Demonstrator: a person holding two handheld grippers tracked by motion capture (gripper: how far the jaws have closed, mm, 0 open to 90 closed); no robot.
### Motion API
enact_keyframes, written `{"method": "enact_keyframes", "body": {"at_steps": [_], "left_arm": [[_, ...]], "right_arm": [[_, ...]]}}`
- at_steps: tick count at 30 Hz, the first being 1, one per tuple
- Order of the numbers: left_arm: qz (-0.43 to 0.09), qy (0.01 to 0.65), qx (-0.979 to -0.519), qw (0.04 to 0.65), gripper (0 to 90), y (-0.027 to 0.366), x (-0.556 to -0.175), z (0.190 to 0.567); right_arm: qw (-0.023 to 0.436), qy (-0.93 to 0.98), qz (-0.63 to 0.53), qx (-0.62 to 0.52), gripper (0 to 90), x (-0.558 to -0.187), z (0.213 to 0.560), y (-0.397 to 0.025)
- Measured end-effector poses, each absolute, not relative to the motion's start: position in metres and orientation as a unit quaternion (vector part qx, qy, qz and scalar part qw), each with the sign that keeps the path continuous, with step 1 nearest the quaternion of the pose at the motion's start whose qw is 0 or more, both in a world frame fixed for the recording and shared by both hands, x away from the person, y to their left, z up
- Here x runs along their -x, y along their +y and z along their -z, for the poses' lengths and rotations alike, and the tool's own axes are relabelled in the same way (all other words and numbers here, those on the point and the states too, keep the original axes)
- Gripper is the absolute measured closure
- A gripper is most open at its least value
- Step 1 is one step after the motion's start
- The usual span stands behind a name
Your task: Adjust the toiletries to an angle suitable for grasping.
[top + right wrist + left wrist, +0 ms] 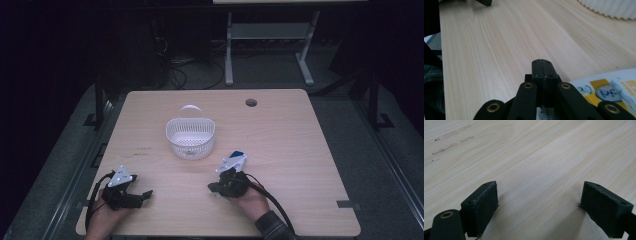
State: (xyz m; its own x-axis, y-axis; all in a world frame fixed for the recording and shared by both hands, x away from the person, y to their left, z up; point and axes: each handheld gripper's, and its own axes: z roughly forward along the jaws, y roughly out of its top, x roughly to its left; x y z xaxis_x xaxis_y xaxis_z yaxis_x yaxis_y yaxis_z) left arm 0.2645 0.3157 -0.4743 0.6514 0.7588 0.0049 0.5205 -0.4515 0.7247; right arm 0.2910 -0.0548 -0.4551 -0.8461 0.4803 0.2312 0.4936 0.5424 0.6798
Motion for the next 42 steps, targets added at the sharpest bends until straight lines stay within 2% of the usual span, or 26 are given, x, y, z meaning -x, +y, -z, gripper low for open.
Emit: {"method": "enact_keyframes", "body": {"at_steps": [14,36,42], "left_arm": [[-0.168,0.383,-0.835,0.358,13.5,0.316,-0.264,0.475],[-0.168,0.384,-0.835,0.357,13.5,0.315,-0.264,0.474],[-0.169,0.384,-0.835,0.357,13.5,0.315,-0.264,0.474]], "right_arm": [[-0.001,-0.874,0.383,0.298,89.3,-0.278,0.455,-0.087],[-0.026,-0.853,0.375,0.362,89.2,-0.268,0.457,-0.160],[-0.036,-0.843,0.397,0.361,80.7,-0.264,0.446,-0.168]]}}
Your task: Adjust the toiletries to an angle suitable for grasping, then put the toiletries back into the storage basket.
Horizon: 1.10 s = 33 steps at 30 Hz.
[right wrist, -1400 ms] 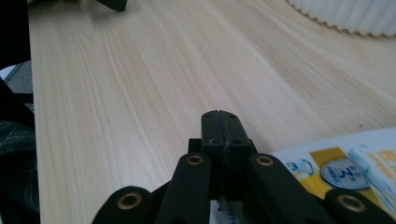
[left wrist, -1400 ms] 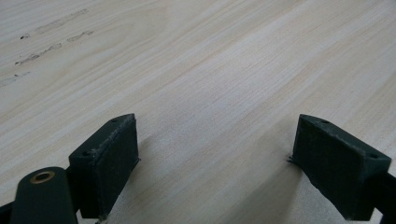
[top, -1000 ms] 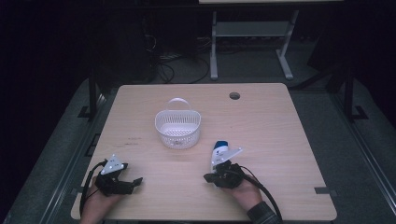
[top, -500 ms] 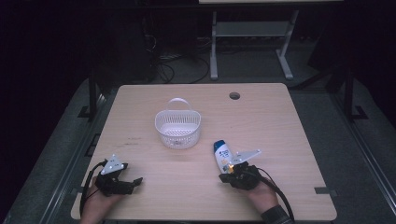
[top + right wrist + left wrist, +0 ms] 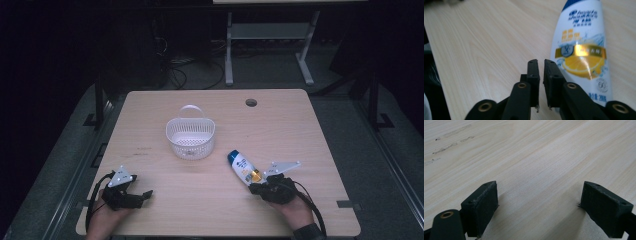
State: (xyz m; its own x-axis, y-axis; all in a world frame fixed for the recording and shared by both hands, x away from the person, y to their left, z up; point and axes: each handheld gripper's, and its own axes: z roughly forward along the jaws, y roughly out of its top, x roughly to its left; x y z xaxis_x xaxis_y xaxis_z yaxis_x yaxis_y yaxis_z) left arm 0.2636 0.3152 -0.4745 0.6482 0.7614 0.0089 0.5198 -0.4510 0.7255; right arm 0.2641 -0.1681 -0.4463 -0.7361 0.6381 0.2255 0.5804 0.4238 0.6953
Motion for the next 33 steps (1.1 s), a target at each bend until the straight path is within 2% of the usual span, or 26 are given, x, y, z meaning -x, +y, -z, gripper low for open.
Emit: {"method": "enact_keyframes", "body": {"at_steps": [3,4,10,16,25,33], "left_arm": [[-0.169,0.384,-0.834,0.357,13.5,0.315,-0.263,0.475],[-0.168,0.386,-0.833,0.358,13.5,0.315,-0.262,0.475],[-0.169,0.385,-0.834,0.358,13.5,0.315,-0.262,0.475],[-0.169,0.385,-0.834,0.358,13.5,0.315,-0.261,0.475],[-0.169,0.385,-0.834,0.358,13.5,0.315,-0.262,0.475],[-0.168,0.385,-0.834,0.358,13.5,0.314,-0.262,0.474]], "right_arm": [[0.039,0.838,-0.409,-0.358,77.7,-0.264,0.440,-0.170],[0.036,0.837,-0.414,-0.357,71.8,-0.265,0.436,-0.170],[0.024,0.834,-0.418,-0.359,57.7,-0.271,0.431,-0.172],[0.035,0.830,-0.422,-0.364,53.1,-0.273,0.428,-0.175],[0.067,0.830,-0.408,-0.375,41.3,-0.284,0.417,-0.171],[0.081,0.832,-0.389,-0.386,35.8,-0.297,0.415,-0.165]]}}
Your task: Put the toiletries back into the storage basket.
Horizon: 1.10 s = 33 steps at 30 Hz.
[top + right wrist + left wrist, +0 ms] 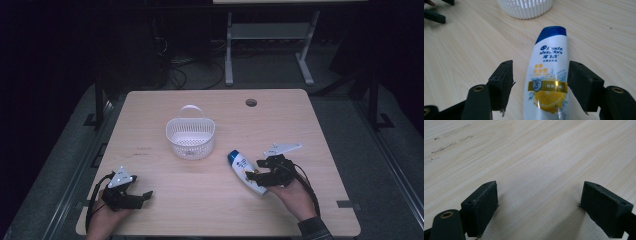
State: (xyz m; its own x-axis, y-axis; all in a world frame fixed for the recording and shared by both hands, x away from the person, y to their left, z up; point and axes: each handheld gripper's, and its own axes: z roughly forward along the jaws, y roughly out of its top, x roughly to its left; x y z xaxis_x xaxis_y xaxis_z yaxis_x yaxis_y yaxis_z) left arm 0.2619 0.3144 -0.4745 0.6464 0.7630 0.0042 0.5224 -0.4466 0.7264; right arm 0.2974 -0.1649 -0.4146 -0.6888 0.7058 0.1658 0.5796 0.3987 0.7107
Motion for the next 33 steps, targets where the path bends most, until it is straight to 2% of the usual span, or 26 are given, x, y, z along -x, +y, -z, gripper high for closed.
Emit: {"method": "enact_keyframes", "body": {"at_steps": [17,33], "left_arm": [[-0.168,0.385,-0.834,0.358,13.5,0.314,-0.262,0.474],[-0.168,0.385,-0.834,0.358,13.5,0.314,-0.262,0.474]], "right_arm": [[0.100,0.841,-0.359,-0.393,31.0,-0.325,0.408,-0.145],[0.088,0.850,-0.326,-0.404,29.7,-0.350,0.420,-0.123]]}}
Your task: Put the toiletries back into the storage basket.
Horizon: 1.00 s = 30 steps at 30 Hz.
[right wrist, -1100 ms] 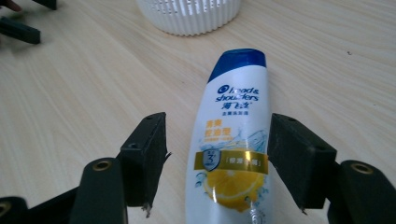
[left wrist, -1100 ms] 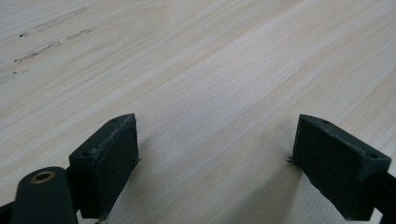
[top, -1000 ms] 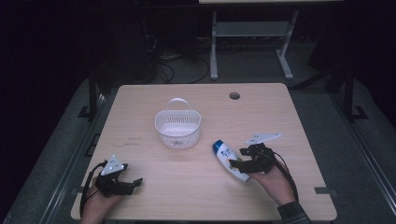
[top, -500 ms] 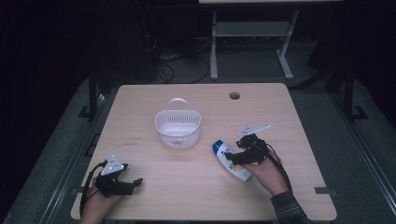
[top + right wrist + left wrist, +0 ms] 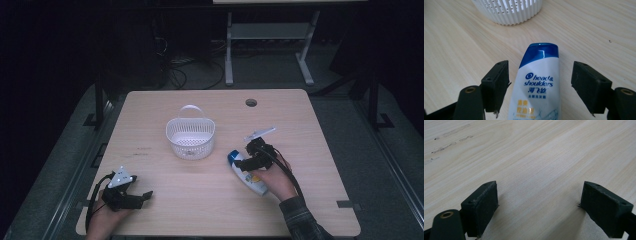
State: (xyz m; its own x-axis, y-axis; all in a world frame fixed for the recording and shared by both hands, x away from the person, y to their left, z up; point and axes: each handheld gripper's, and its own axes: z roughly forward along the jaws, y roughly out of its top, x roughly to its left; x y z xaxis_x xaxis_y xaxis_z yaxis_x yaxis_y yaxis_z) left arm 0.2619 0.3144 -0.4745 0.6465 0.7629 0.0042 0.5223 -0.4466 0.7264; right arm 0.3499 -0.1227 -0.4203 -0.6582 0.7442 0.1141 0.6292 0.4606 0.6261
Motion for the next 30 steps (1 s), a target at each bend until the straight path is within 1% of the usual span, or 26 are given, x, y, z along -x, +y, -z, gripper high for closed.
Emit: {"method": "enact_keyframes", "body": {"at_steps": [13,25,30], "left_arm": [[-0.168,0.385,-0.834,0.358,13.5,0.314,-0.262,0.474],[-0.168,0.384,-0.834,0.358,13.5,0.314,-0.262,0.474],[-0.167,0.384,-0.835,0.358,13.5,0.314,-0.262,0.474]], "right_arm": [[0.084,0.865,-0.284,-0.406,28.6,-0.360,0.439,-0.108],[0.076,0.877,-0.244,-0.407,28.2,-0.361,0.447,-0.100],[0.080,0.882,-0.232,-0.403,28.2,-0.361,0.448,-0.097]]}}
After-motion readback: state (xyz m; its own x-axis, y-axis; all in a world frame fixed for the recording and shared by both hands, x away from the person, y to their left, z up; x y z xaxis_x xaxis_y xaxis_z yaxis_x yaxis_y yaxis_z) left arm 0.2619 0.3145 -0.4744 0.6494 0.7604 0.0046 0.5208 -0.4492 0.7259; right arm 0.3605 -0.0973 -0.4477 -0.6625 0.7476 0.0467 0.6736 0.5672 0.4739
